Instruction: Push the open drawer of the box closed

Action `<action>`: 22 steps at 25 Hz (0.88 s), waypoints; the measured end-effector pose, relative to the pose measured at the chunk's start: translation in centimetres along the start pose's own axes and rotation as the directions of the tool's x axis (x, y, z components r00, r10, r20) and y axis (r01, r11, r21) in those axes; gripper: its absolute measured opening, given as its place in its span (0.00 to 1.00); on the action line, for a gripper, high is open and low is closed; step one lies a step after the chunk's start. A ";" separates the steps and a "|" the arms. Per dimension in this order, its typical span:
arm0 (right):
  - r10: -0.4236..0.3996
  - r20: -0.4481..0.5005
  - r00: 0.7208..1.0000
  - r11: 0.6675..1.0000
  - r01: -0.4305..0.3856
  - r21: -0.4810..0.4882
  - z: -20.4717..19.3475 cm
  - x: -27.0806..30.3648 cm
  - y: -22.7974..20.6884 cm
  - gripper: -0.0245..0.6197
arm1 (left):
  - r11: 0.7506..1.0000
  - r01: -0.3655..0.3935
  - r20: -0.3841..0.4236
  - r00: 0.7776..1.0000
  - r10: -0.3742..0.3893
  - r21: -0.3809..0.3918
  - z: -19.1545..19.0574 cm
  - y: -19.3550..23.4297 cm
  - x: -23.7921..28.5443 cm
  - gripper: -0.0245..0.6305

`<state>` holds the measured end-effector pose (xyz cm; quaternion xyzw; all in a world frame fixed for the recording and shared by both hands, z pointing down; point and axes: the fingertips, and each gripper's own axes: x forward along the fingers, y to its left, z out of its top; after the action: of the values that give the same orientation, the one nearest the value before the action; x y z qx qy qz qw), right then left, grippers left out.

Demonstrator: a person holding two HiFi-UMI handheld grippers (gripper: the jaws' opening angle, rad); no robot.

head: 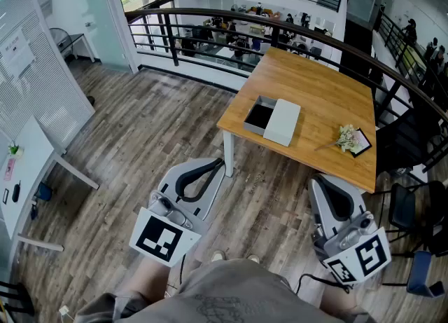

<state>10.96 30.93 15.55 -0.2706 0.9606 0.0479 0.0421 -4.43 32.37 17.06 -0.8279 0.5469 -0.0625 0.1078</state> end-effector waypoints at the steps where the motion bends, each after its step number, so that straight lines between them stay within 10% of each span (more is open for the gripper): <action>1: -0.004 0.004 1.000 1.000 0.004 0.005 0.0 -0.2 -0.4 0.09 | 1.000 -0.001 -0.002 1.000 0.001 -0.002 0.1 -0.2 0.2 0.07; 22: 0.022 -0.022 1.000 0.996 -0.020 0.087 -4.2 -2.3 -8.9 0.09 | 0.999 -0.045 -0.058 0.997 0.044 -0.009 -2.0 -3.6 7.9 0.07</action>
<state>17.37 24.13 19.36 -0.2590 0.9649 0.0038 0.0422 1.46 26.25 19.83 -0.8139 0.5684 -0.0814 0.0890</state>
